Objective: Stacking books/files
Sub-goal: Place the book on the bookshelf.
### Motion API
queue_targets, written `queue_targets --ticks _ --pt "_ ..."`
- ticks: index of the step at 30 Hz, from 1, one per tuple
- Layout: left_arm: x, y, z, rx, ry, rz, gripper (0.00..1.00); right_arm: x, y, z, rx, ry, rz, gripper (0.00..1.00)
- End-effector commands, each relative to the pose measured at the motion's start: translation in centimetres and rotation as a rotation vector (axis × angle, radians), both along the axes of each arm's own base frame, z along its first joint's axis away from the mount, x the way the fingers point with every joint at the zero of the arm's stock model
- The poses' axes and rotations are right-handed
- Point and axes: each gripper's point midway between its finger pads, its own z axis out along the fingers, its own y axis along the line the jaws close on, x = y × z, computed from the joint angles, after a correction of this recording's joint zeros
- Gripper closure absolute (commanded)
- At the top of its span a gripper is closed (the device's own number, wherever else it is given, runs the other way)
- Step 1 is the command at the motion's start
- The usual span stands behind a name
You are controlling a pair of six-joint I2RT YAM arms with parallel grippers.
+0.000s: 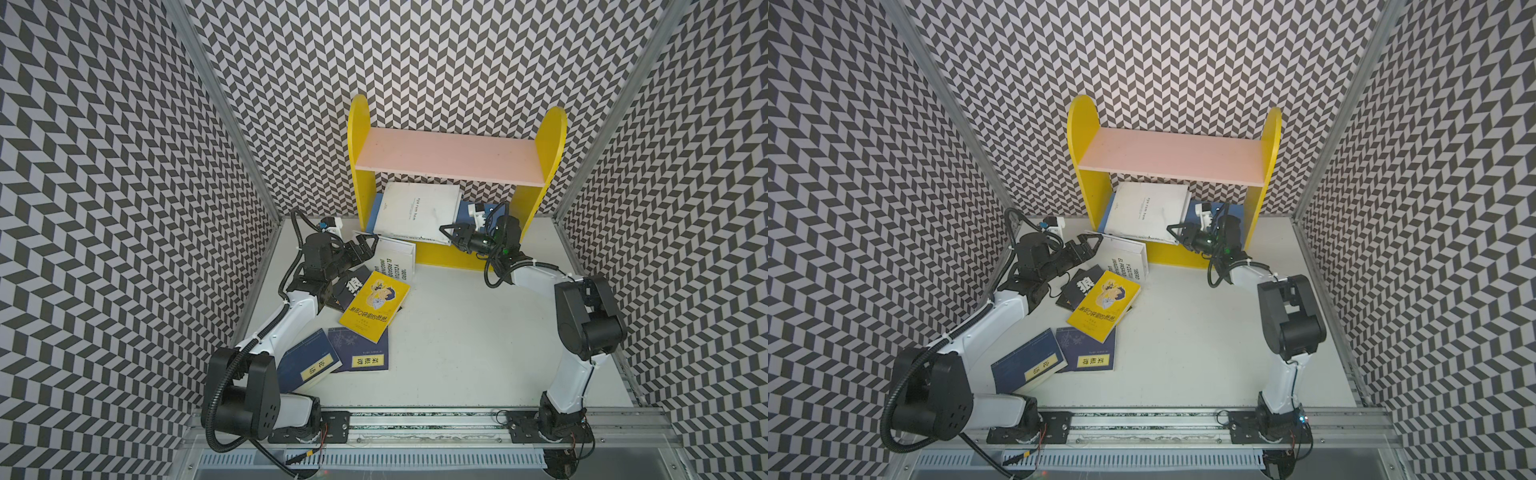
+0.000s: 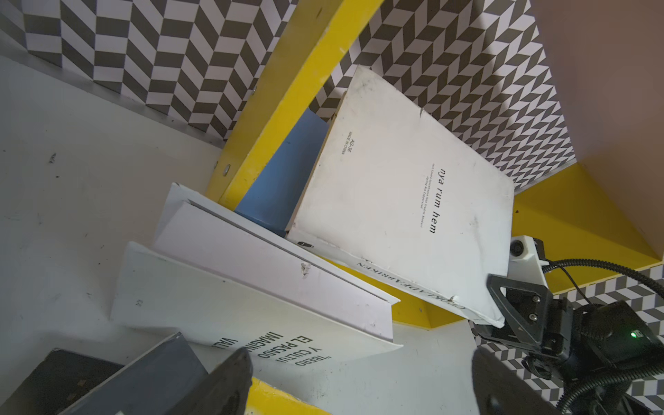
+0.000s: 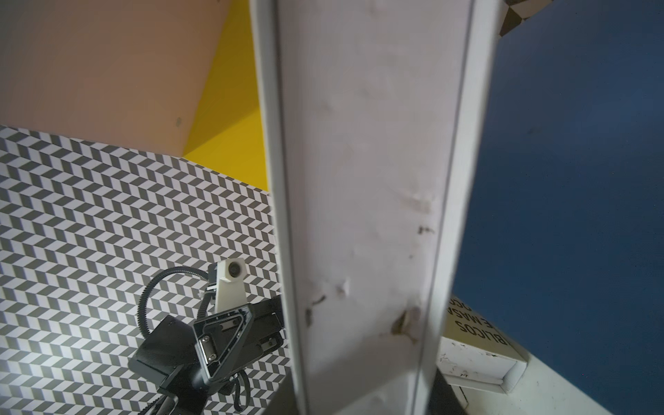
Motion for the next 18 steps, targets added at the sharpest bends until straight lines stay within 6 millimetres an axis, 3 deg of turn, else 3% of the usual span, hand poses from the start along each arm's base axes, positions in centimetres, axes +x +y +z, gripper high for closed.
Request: queue_targets --ticks 1,13,18 --pt "-0.1 1.0 0.2 0.021 -0.022 0.038 0.04 1.0 0.7 1.1 -0.019 -0.064 0.017 0.63" --pt "-0.5 1.2 -0.1 0.030 -0.018 0.050 0.04 2.7 2.0 -1.1 -0.060 -0.018 -0.003 0.53" --pt "-0.5 1.3 -0.4 0.033 -0.015 0.053 0.04 4.2 0.8 -2.1 -0.177 -0.002 -0.100 0.30"
